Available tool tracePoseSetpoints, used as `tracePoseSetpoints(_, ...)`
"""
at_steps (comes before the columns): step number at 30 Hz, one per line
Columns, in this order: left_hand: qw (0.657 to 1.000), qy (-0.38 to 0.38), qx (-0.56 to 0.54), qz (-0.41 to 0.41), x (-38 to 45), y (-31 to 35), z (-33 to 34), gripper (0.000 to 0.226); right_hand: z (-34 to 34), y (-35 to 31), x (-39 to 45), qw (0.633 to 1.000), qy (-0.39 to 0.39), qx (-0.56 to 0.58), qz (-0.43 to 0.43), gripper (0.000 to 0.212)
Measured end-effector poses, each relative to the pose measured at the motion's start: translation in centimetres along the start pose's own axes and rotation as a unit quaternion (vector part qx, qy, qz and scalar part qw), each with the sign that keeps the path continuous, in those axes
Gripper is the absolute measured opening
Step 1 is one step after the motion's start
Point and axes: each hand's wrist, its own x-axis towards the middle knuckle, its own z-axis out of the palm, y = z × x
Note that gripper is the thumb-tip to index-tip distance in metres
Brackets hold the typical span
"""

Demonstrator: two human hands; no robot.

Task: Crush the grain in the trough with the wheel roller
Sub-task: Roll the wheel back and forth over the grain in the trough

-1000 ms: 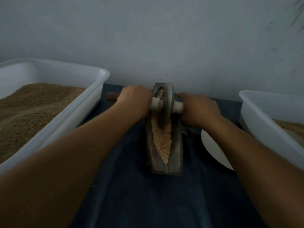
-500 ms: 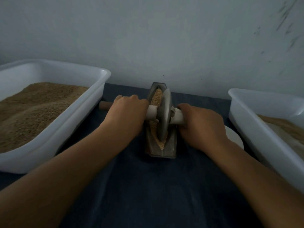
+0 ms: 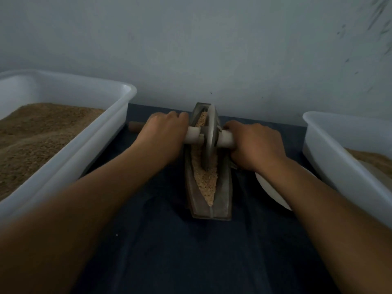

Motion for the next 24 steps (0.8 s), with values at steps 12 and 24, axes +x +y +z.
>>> tracePoseSetpoints(12, 0.997, -0.059, -0.031, -0.025, 4.9, -1.4, 0.8, 0.042, 0.6, 1.2, 6.8, 0.988, -0.154, -0.003, 0.011, 0.034)
tracePoseSetpoints(24, 0.998, -0.058, -0.017, -0.021, 0.6, -0.3, -0.1, 0.026, -0.9, -0.7, 0.9, 0.999, -0.012, -0.038, 0.017, 0.02)
